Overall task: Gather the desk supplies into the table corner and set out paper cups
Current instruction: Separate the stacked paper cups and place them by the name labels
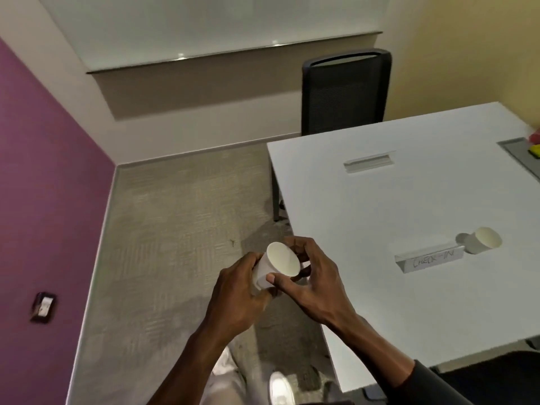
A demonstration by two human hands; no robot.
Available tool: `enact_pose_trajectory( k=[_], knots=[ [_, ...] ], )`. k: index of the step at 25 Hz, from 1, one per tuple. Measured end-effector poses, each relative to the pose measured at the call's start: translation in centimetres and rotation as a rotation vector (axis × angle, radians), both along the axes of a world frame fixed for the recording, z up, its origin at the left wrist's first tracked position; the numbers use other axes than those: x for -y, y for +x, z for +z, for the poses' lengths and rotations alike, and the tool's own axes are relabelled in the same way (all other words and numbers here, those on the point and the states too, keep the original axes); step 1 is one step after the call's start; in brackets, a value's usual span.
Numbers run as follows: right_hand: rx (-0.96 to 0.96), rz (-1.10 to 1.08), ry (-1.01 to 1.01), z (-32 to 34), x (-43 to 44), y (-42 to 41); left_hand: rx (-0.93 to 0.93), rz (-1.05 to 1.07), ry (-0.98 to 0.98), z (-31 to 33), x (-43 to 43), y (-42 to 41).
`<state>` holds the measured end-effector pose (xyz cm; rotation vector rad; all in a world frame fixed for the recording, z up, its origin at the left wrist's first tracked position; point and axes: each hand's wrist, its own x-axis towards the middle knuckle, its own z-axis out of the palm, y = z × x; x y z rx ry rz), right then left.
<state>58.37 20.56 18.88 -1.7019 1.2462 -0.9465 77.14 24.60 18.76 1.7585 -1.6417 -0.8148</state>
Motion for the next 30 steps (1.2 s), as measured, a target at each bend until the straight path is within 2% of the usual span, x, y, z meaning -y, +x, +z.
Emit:
enact_pose_trajectory(
  k=[10, 14, 17, 25, 30],
  knots=[
    [-0.046, -0.424, 0.036, -1.3, 12.3, 6.5, -0.002, -0.444, 0.042, -3.0, 20.4, 6.3],
    [-0.087, -0.592, 0.027, -1.0, 17.2, 9.4, 0.091, -0.589, 0.034, -3.7, 28.6, 9.0],
    [-0.100, -0.701, 0.045, -1.0, 20.2, 10.0, 0.170, -0.601, 0.043, -4.7, 33.6, 9.5],
    [-0.171, -0.846, 0.113, -3.8, 28.9, 6.2, 0.251, -0.740, 0.180, -9.7, 44.4, 4.2],
    [-0.144, -0.918, 0.132, -5.7, 35.5, 1.8, 0.388, -0.835, 0.229, -11.0, 51.7, 0.4]
  ],
)
